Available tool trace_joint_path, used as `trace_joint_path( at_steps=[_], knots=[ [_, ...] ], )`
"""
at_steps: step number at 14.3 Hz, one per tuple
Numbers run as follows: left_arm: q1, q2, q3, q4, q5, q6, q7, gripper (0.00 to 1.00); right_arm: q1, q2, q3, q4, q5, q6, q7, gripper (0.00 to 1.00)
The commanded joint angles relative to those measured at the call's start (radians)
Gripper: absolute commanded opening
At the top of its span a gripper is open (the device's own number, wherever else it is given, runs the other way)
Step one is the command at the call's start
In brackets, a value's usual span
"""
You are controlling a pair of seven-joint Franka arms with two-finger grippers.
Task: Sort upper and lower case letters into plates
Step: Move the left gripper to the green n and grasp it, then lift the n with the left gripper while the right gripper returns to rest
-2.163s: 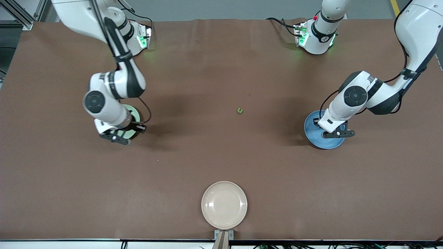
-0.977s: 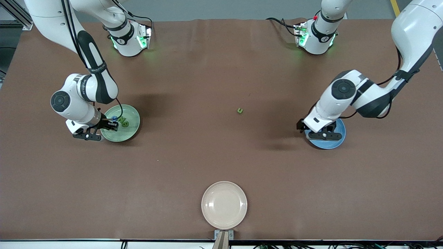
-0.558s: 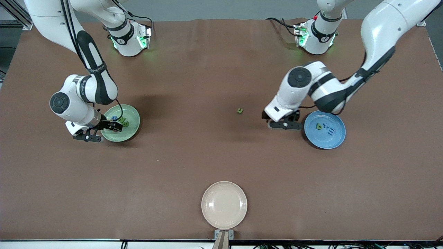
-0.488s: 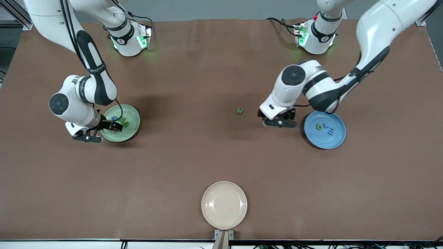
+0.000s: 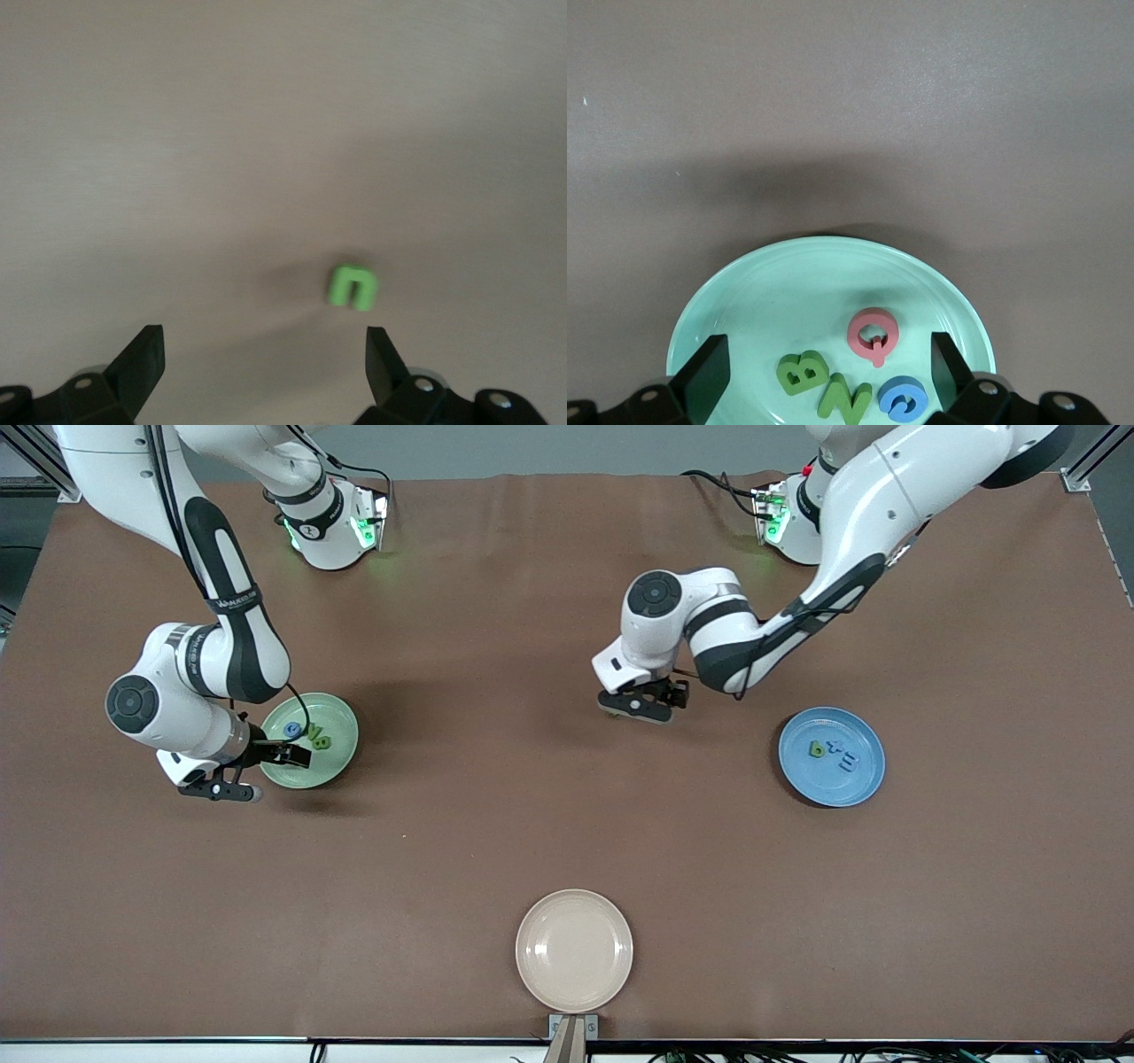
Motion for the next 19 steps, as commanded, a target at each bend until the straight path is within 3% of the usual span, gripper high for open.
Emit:
trace_joint_path(
  at_steps=[1, 5, 11, 19],
  knots=[
    [-0.055, 0.008, 0.063, 0.004, 0.002, 0.092, 0.056, 1.00, -0.009, -0.013, 0.008, -0.007, 0.012, -0.009, -0.001, 1.00],
    [-0.131, 0.017, 0.143, 0.004, 0.006, 0.153, 0.087, 0.98, -0.008, -0.013, 0.008, -0.007, 0.012, -0.012, -0.001, 1.00],
    [-0.169, 0.043, 0.175, 0.015, 0.014, 0.181, 0.106, 0.85, 0.000, -0.033, 0.009, 0.011, 0.012, -0.050, 0.013, 1.00],
    [-0.197, 0.047, 0.214, 0.017, 0.014, 0.207, 0.097, 0.61, 0.084, -0.033, 0.009, 0.111, 0.005, -0.194, 0.207, 1.00]
  ],
)
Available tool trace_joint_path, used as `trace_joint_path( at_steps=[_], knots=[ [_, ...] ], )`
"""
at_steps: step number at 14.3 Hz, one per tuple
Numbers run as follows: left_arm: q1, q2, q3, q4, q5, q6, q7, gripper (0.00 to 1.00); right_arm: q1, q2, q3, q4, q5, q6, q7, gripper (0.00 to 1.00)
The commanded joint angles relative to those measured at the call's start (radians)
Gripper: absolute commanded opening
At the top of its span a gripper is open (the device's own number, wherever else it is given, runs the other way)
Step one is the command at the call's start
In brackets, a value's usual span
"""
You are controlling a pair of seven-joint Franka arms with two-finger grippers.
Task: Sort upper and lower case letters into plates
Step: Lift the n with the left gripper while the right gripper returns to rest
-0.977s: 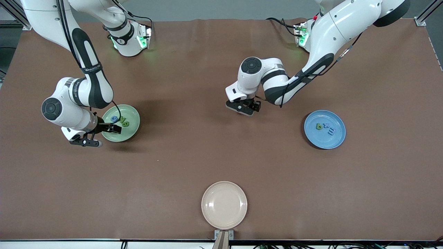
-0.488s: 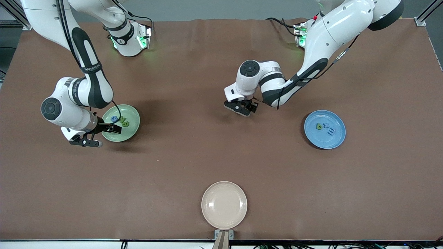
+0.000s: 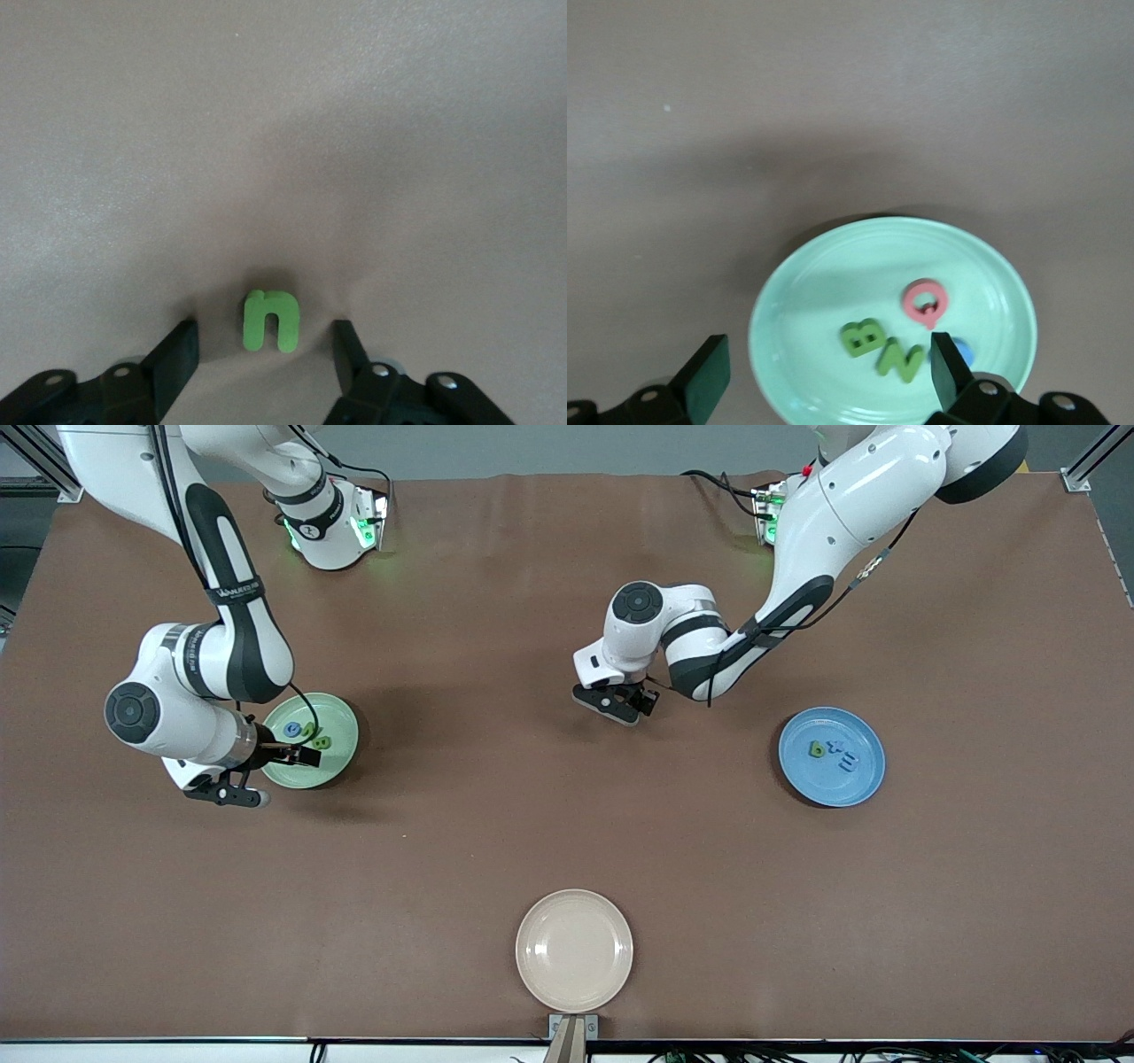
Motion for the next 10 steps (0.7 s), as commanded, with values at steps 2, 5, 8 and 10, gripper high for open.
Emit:
trace_joint_path(
  at_steps=[2, 5, 8, 10],
  knots=[
    [-0.011, 0.008, 0.017, 0.009, 0.012, 0.014, -0.001, 0.53, 0.069, -0.024, -0.001, 0.006, 0.002, -0.025, 0.130, 1.00],
    [-0.007, 0.008, 0.018, 0.011, 0.011, 0.014, -0.001, 0.44, 0.080, -0.059, -0.004, 0.044, -0.008, -0.066, 0.128, 1.00],
    [-0.008, 0.010, 0.018, 0.023, 0.006, 0.014, -0.002, 0.34, 0.055, -0.070, -0.005, 0.224, -0.125, -0.291, 0.066, 1.00],
    [-0.007, 0.007, 0.018, 0.025, 0.002, 0.014, -0.001, 0.25, 0.011, -0.065, -0.005, 0.335, -0.133, -0.403, -0.036, 1.00]
  ],
)
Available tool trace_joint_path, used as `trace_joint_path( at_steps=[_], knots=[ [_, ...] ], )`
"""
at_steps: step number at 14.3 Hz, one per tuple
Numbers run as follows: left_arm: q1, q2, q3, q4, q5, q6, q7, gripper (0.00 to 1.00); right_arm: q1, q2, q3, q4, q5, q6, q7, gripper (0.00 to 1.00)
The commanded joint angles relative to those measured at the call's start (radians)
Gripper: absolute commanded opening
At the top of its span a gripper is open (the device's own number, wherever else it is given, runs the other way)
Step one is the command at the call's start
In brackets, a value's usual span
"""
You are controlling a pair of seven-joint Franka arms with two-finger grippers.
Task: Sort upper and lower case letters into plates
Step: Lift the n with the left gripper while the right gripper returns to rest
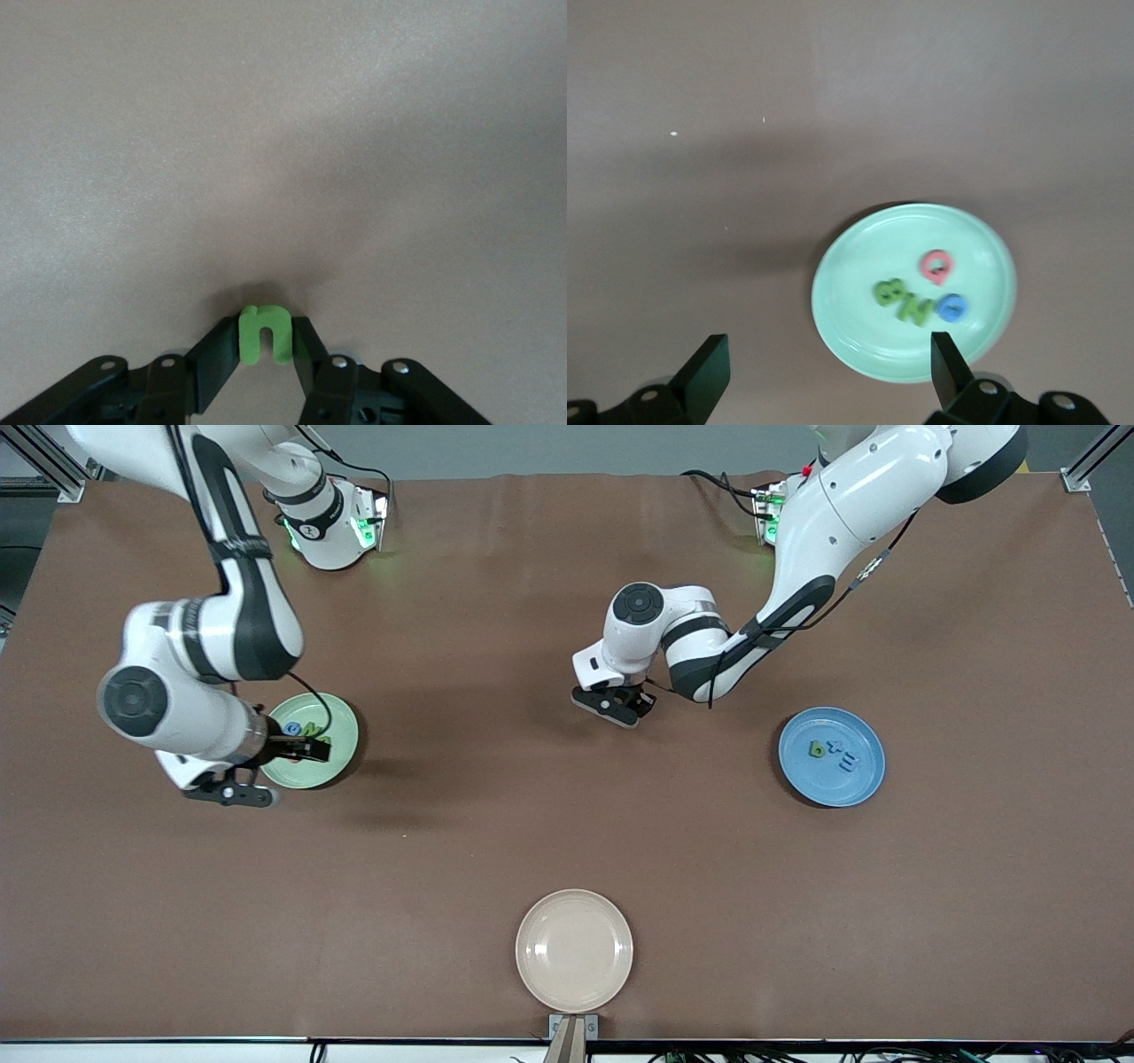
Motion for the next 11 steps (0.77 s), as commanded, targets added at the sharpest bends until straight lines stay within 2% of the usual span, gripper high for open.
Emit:
trace_joint_path(
  at_steps=[1, 3, 7, 9, 11],
  knots=[
    [-0.002, 0.005, 0.016, 0.011, 0.002, 0.009, 0.000, 0.21, -0.087, -0.004, 0.009, 0.142, -0.019, -0.136, -0.157, 1.00],
    [0.005, 0.001, 0.014, 0.011, -0.001, 0.006, 0.000, 0.13, -0.143, -0.004, 0.007, 0.189, -0.019, -0.168, -0.252, 1.00],
    [0.050, -0.053, 0.005, 0.010, -0.029, -0.021, 0.001, 0.08, -0.241, -0.007, 0.007, 0.225, -0.022, -0.188, -0.352, 1.00],
    [0.103, -0.106, -0.025, 0.011, -0.073, -0.049, 0.006, 0.07, -0.278, -0.010, 0.007, 0.252, -0.021, -0.225, -0.340, 1.00],
    [0.190, -0.151, -0.057, 0.011, -0.097, -0.063, 0.009, 0.06, -0.278, -0.009, 0.007, 0.324, -0.022, -0.288, -0.257, 1.00]
  ],
)
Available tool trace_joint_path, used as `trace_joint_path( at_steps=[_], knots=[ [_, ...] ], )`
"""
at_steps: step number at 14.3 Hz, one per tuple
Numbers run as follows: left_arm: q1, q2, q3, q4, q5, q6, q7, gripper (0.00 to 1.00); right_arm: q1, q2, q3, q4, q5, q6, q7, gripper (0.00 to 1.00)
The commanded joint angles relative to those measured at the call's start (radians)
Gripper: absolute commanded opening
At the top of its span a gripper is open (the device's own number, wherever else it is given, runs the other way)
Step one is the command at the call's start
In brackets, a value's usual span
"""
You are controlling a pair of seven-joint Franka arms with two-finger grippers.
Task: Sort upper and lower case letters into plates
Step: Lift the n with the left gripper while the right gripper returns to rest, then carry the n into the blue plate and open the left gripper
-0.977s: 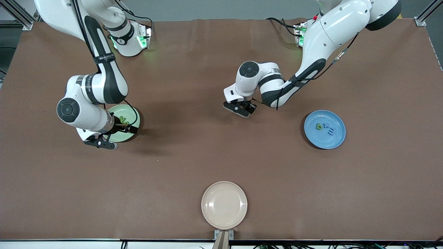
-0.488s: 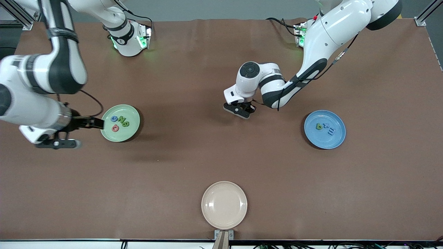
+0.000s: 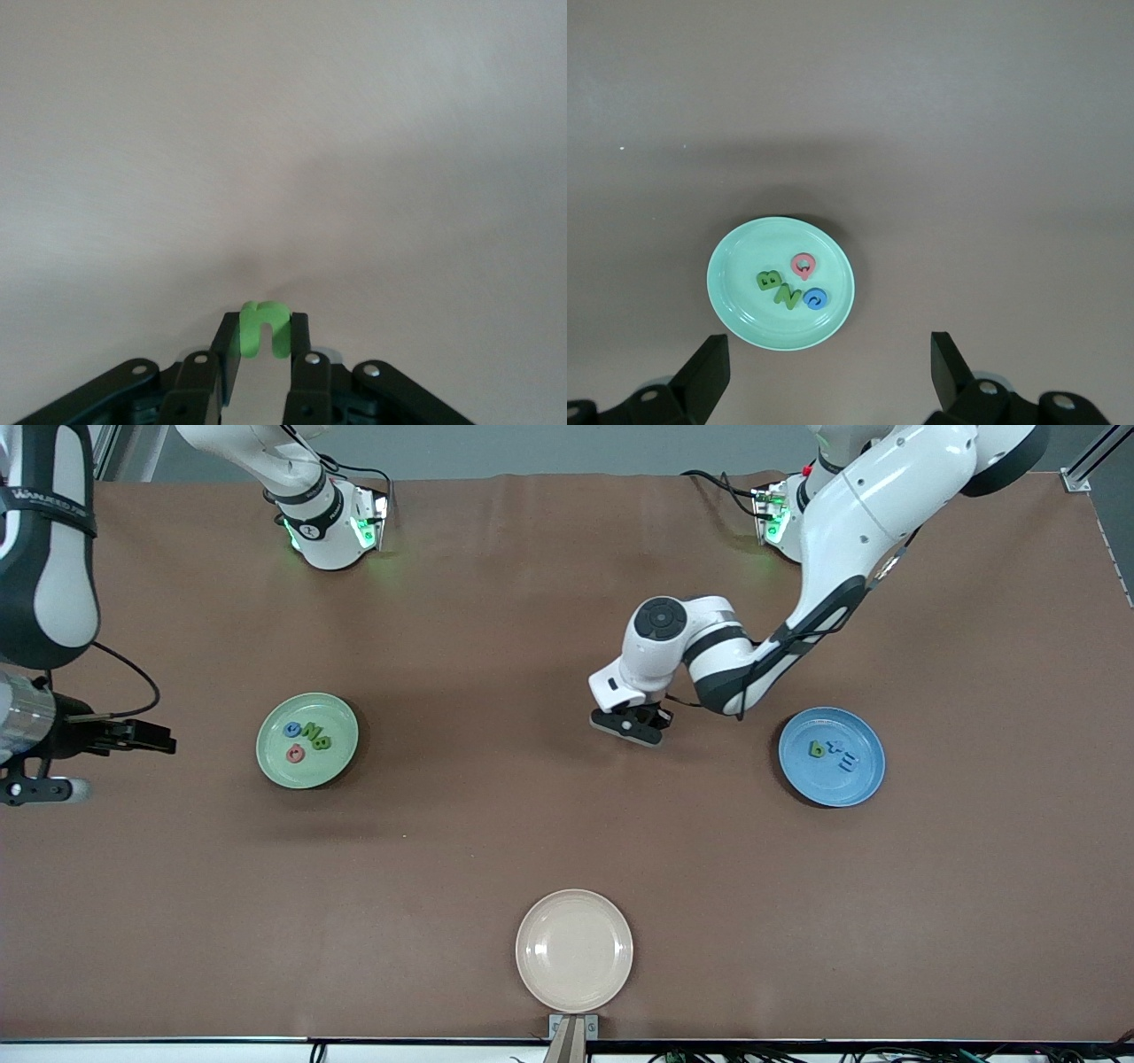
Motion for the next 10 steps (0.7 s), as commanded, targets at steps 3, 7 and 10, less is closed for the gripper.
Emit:
trace_joint_path(
  at_steps=[3, 7, 10],
  knots=[
    [0.266, -0.090, -0.130, -0.024, -0.040, -0.084, 0.033, 0.06, -0.014, 0.009, 0.016, 0.138, -0.009, -0.146, 0.096, 1.00],
    [0.435, -0.090, -0.161, -0.026, -0.038, -0.197, 0.103, 0.05, -0.025, 0.018, 0.016, 0.181, 0.000, -0.149, 0.090, 1.00],
    [0.556, -0.070, -0.157, -0.037, -0.030, -0.203, 0.187, 0.05, -0.025, 0.020, 0.018, 0.195, 0.012, -0.158, 0.094, 1.00]
  ],
)
